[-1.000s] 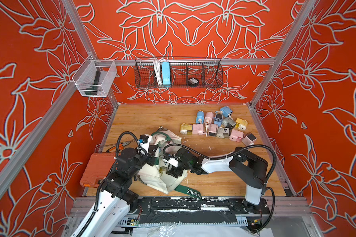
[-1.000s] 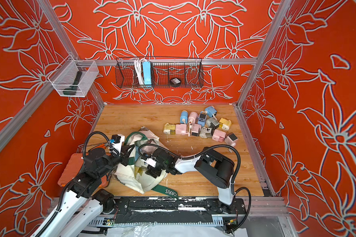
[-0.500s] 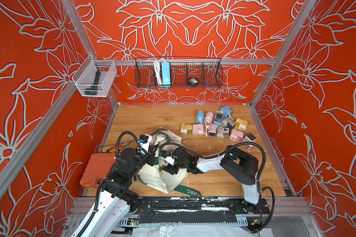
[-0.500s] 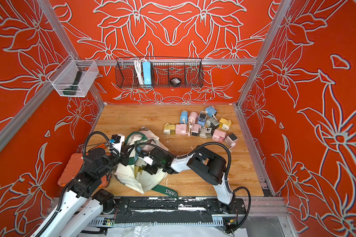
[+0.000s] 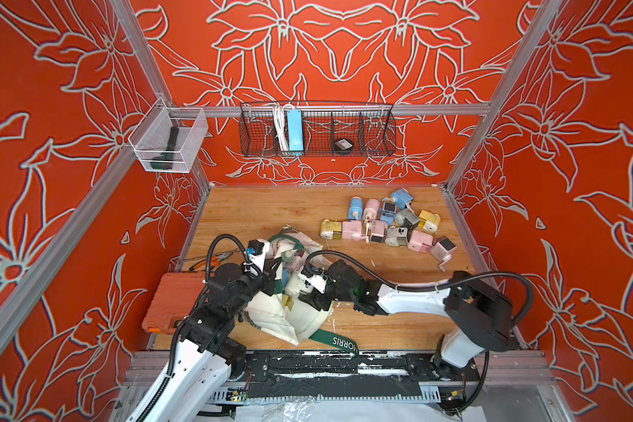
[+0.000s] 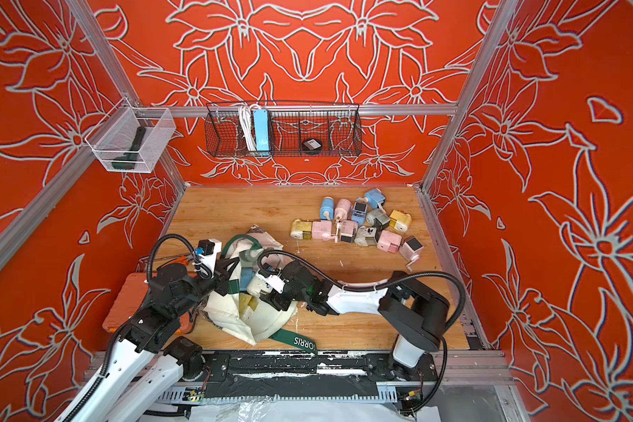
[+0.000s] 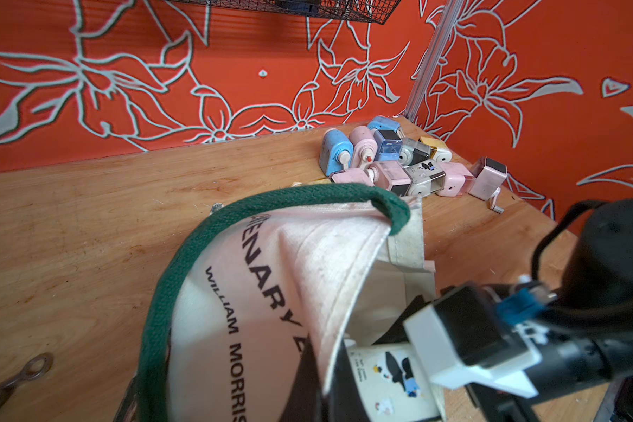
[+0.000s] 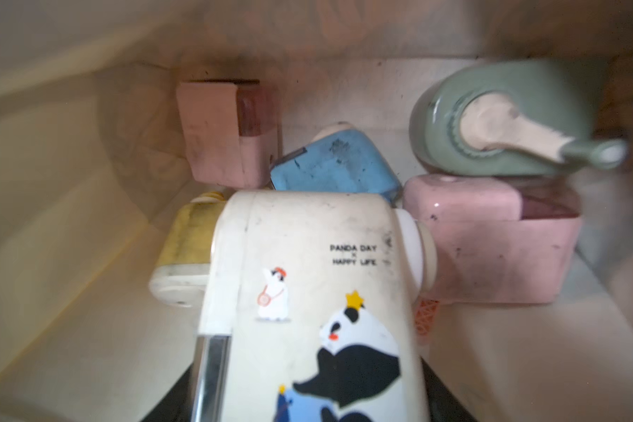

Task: Take out the pencil sharpeners from the tote bags
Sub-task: Pick up the pencil sharpener from the canvas bag, then place the pencil sharpener at the center of the board.

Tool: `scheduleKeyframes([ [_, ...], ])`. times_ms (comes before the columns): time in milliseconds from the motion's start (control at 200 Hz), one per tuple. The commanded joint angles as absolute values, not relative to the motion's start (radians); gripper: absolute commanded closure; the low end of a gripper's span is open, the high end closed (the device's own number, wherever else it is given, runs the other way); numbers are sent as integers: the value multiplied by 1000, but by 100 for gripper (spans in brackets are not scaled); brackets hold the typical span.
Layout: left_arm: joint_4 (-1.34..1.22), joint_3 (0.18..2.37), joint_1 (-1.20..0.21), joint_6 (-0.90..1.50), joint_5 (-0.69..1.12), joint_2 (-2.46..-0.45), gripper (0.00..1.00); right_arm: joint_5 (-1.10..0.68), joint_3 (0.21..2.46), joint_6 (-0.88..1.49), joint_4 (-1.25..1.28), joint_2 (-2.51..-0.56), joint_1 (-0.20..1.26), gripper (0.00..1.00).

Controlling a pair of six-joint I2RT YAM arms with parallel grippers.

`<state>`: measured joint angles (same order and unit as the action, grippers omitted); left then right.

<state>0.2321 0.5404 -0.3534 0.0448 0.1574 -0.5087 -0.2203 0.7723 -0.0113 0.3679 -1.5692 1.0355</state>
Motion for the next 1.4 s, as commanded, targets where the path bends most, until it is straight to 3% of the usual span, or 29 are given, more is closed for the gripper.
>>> scheduleKeyframes([
  [0,216,534,-357,46,147,-496,100,-185,724,8,289,-1449,1040,56],
  [390,225,535,-357,49,120,-489,100,-45,625,38,93,-1011,1015,53],
  [571,225,537,-357,51,122,-492,100,0,618,123,75,-919,877,54],
  [881,225,535,-357,52,128,-491,100,39,691,225,31,-1145,712,59],
  [1396,219,534,-357,52,136,-480,100,41,870,281,35,-1616,707,62],
])
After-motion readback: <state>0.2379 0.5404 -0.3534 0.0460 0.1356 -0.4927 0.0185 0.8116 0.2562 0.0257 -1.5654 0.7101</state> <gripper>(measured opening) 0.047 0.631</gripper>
